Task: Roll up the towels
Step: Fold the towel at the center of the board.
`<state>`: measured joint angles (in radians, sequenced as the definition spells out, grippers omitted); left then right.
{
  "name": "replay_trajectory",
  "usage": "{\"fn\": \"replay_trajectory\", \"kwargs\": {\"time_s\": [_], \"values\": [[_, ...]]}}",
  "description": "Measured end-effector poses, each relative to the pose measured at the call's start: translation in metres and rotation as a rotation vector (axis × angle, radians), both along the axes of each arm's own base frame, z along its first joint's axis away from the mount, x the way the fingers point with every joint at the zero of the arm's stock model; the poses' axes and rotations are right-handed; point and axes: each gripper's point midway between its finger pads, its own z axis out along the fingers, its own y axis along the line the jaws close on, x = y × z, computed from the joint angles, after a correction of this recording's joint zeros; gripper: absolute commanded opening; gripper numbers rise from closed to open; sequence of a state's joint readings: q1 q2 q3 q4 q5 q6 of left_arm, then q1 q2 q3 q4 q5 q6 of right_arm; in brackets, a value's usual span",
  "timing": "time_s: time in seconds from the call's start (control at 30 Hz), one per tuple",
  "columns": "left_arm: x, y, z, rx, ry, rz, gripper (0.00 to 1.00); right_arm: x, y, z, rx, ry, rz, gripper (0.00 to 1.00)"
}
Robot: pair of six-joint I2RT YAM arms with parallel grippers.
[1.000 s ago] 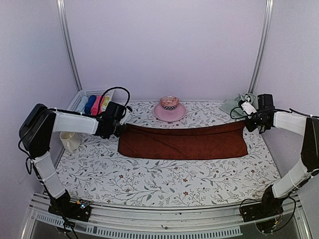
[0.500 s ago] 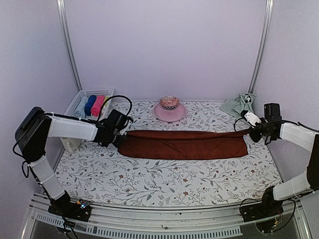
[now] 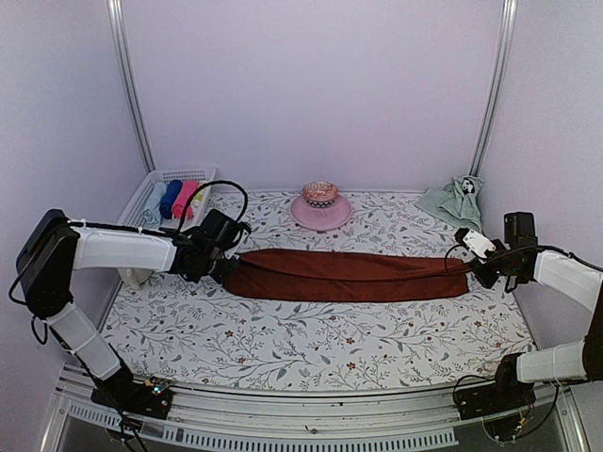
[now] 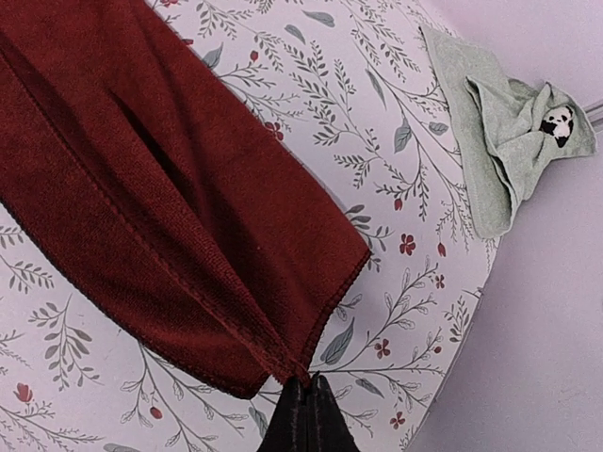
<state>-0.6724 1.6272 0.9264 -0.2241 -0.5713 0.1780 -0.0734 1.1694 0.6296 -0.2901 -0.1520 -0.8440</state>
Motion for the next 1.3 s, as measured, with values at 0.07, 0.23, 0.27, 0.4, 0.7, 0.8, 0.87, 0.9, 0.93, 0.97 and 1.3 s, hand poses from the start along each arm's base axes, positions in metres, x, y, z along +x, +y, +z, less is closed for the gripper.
{"fn": "replay_trajectory", "kwargs": {"time_s": [0.07, 0.23, 0.27, 0.4, 0.7, 0.8, 0.87, 0.9, 0.93, 0.97, 1.3], "values": [[-0.004, 0.0, -0.002, 0.004, 0.011, -0.002, 0.0, -0.003, 0.0, -0.003, -0.005, 0.006, 0.005, 0.02], [-0.014, 0.006, -0.007, 0.013, 0.034, 0.007, 0.0, -0.005, -0.009, 0.002, -0.004, -0.013, -0.018, 0.02], [-0.016, 0.007, -0.007, 0.014, 0.036, 0.01, 0.0, -0.005, -0.01, 0.003, -0.001, -0.017, -0.022, 0.02], [-0.021, 0.011, -0.009, 0.018, 0.043, 0.018, 0.0, -0.012, -0.015, 0.003, -0.003, -0.029, -0.029, 0.02], [-0.03, 0.005, -0.013, 0.021, 0.065, 0.0, 0.0, -0.028, -0.012, -0.018, -0.009, 0.025, -0.007, 0.02], [-0.032, 0.004, -0.014, 0.021, 0.075, -0.006, 0.0, -0.028, -0.012, -0.021, -0.01, 0.036, -0.005, 0.02], [-0.034, 0.003, -0.016, 0.025, 0.082, -0.01, 0.0, -0.028, -0.012, -0.026, -0.009, 0.054, -0.004, 0.03], [-0.035, 0.003, -0.017, 0.028, 0.086, -0.012, 0.0, -0.029, -0.012, -0.029, -0.008, 0.065, -0.003, 0.03], [-0.036, 0.003, -0.018, 0.03, 0.091, -0.014, 0.0, -0.029, -0.012, -0.033, -0.009, 0.076, 0.0, 0.03], [-0.037, 0.002, -0.019, 0.033, 0.096, -0.016, 0.0, -0.03, -0.012, -0.033, -0.009, 0.079, 0.0, 0.04], [-0.05, 0.002, -0.031, 0.06, 0.153, -0.022, 0.72, -0.03, -0.014, -0.036, -0.03, 0.089, 0.007, 0.52]]}}
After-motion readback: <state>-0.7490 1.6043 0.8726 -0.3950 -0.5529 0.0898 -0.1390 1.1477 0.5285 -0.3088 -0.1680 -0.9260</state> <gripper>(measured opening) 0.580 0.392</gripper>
